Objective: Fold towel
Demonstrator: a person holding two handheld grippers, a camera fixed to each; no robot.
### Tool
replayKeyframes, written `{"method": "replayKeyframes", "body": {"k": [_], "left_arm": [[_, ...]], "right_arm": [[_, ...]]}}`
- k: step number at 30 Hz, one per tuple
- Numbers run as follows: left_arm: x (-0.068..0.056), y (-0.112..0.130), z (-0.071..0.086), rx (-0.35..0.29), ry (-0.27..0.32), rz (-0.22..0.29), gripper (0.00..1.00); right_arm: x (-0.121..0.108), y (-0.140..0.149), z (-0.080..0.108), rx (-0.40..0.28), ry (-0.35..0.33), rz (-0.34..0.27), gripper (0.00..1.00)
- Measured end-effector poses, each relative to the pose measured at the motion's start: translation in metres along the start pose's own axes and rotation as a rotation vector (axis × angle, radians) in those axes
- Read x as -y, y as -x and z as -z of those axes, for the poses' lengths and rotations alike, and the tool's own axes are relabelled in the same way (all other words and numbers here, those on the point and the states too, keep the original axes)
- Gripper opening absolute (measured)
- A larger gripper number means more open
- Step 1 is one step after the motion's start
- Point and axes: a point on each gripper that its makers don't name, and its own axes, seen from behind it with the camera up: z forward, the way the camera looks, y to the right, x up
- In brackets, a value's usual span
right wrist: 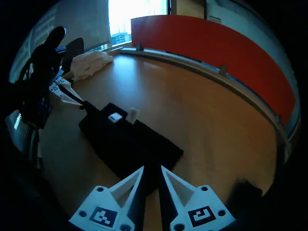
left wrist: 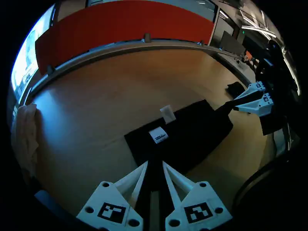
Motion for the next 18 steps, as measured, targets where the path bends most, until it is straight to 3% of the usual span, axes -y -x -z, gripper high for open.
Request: {"method": "replayKeyframes", "body": {"k": [7,11,18], "left_arm": [[0.006,-0.001,-0.019,0.006,-0.017,-0.008,0.13],[0.012,0.000,-0.030,0.010,-0.040,-0.013,0.22],[0.022,0.002,-0.042,0.022,-0.077,-0.014,0.30]], "right_arm": [[-0.011,0.008,-0.017,0.028,0.014,-0.030,0.17],[-0.016,0.014,-0.027,0.041,0.021,-0.053,0.17],[-0.024,0.019,-0.040,0.047,0.052,-0.067,0.23]]}}
